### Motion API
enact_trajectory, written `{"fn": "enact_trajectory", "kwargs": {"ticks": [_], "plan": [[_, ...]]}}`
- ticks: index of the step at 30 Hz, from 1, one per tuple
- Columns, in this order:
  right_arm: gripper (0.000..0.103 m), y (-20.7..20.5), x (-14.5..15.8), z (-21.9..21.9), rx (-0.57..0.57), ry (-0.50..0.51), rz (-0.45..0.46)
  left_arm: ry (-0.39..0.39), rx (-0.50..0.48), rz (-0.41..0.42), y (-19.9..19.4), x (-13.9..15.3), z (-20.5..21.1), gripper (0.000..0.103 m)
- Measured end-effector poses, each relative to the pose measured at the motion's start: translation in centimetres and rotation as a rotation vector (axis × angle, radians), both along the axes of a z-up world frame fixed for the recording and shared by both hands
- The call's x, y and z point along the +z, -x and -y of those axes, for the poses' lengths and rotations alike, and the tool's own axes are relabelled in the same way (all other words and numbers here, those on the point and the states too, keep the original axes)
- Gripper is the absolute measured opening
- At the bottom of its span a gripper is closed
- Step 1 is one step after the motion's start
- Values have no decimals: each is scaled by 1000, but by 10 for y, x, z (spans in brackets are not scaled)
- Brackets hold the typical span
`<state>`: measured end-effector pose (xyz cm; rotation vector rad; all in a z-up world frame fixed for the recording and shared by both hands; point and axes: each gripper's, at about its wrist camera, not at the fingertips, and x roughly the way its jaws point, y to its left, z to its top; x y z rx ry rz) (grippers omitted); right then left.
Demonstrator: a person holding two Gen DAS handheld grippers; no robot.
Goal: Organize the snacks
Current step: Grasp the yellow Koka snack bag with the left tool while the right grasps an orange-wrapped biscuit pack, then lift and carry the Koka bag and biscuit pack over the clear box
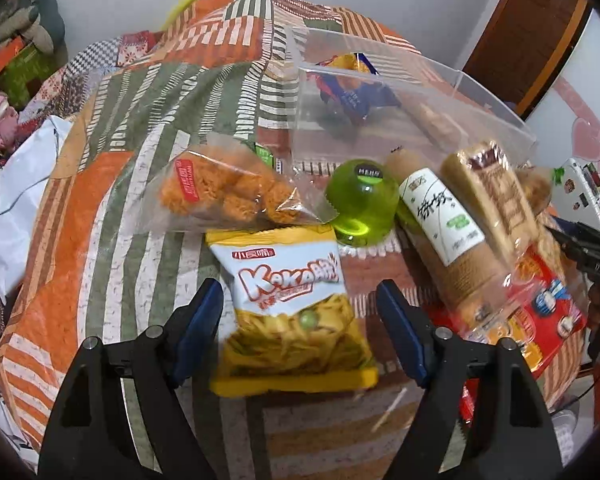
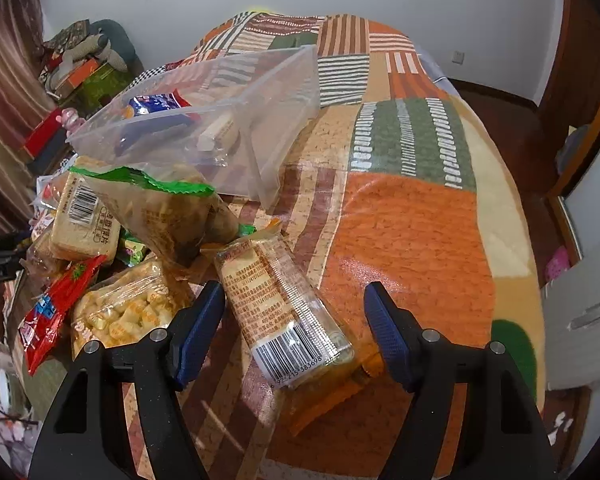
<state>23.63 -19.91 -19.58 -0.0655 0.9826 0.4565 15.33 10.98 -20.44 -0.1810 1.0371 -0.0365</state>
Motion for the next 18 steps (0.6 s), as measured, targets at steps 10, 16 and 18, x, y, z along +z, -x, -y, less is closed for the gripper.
{"fn": "enact_trajectory", "kwargs": {"ticks": [10, 16, 18], "plan": [[34, 10, 2, -1, 19, 0, 12, -25, 13, 37, 16, 4, 5, 50], [33, 14, 11, 1, 10, -17, 36, -34, 24, 58, 24, 15, 4, 48], [32, 15, 18, 4, 3, -19, 57, -39, 26, 74, 27, 22, 4, 48]]}}
